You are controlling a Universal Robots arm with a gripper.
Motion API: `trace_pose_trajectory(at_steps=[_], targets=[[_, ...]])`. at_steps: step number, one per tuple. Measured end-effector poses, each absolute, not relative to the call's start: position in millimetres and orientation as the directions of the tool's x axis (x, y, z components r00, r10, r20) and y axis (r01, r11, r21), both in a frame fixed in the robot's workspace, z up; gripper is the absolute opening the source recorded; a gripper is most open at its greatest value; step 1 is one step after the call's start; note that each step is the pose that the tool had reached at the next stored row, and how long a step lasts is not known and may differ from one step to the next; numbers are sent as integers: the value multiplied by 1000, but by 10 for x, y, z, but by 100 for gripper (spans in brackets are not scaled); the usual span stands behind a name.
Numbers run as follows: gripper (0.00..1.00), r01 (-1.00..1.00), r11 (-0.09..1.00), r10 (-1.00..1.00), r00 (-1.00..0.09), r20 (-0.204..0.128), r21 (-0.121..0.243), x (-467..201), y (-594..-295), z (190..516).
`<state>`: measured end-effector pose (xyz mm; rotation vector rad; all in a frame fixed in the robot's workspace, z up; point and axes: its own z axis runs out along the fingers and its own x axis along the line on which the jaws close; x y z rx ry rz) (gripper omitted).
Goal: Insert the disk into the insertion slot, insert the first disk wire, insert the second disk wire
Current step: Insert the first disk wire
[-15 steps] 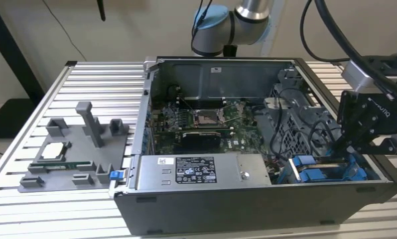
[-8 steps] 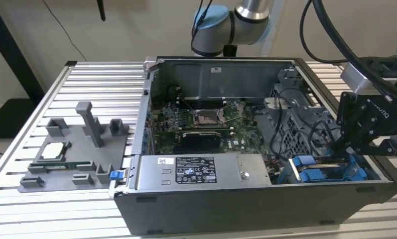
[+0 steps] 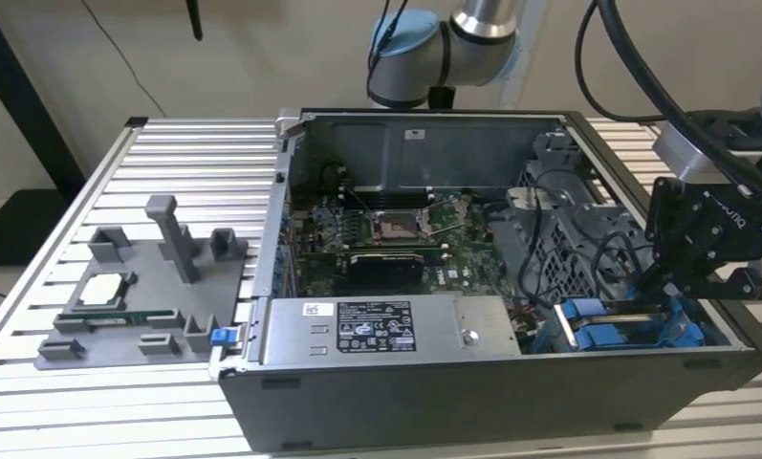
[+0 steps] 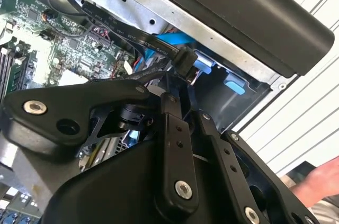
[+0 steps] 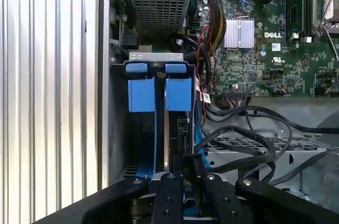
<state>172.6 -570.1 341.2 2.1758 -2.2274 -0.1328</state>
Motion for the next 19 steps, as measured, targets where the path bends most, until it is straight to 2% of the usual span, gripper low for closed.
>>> trace_pose_trajectory(at_steps=[19], targets=[[0, -997, 22, -999, -25, -43, 72, 1725, -5695, 3347]])
